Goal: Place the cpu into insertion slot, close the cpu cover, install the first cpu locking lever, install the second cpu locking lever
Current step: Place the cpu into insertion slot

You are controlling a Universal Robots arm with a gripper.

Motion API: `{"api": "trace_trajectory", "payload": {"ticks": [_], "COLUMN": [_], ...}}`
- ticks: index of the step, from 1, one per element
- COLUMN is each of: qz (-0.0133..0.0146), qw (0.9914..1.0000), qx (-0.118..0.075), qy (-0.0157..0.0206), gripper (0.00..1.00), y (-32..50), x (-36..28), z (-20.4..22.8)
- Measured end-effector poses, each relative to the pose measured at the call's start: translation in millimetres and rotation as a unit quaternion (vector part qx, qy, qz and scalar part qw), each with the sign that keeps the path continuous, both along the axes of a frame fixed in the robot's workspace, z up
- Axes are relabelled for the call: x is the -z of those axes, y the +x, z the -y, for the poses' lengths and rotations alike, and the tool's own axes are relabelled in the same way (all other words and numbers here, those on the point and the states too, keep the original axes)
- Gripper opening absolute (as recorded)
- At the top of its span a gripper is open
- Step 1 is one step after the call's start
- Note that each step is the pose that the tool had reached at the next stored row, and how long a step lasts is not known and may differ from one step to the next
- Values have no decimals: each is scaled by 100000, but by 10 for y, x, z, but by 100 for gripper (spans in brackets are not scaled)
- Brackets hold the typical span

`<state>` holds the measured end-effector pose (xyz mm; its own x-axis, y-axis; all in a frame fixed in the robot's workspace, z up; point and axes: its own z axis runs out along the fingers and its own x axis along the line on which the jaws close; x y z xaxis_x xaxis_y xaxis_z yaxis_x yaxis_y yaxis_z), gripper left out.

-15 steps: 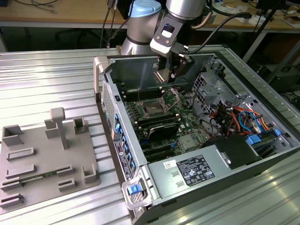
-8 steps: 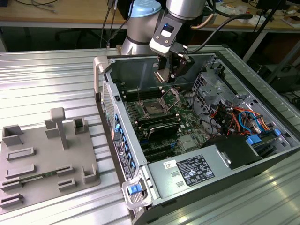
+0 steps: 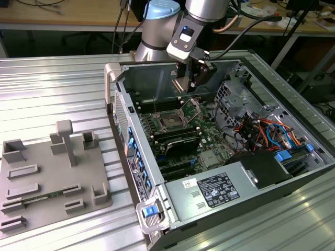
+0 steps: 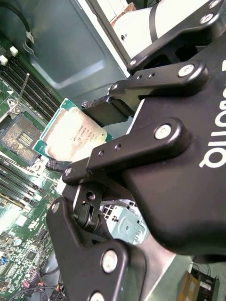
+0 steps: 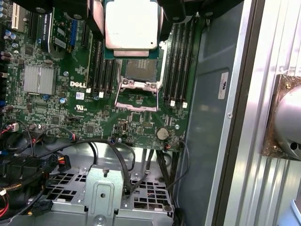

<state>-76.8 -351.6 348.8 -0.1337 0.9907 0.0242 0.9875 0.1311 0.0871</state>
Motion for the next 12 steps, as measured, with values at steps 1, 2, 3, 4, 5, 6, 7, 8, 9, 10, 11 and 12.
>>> {"api": "trace_trajectory", "payload": {"ticks": [1, 2, 3, 4, 5, 6, 7, 8, 9, 10, 11, 12], "qz": [1, 2, 0, 1, 2, 1, 2, 2, 1, 3, 1, 4], "qw": [100000, 100000, 100000, 99999, 99999, 99999, 99998, 99998, 99997, 99997, 99996, 99994], "qx": [121, 211, 309, 393, 451, 529, 597, 657, 726, 815, 915, 1110], "qy": [1, 2, 2, 2, 4, 4, 3, 4, 2, 3, 1, 4], "gripper": [55, 55, 55, 55, 55, 55, 55, 55, 55, 55, 55, 55], "y": [0, 0, 0, 0, 0, 0, 0, 0, 0, 0, 0, 0], "x": [0, 0, 0, 0, 1, 1, 1, 1, 1, 2, 2, 2], "z": [0, 0, 0, 0, 0, 0, 0, 0, 0, 0, 0, 0]}}
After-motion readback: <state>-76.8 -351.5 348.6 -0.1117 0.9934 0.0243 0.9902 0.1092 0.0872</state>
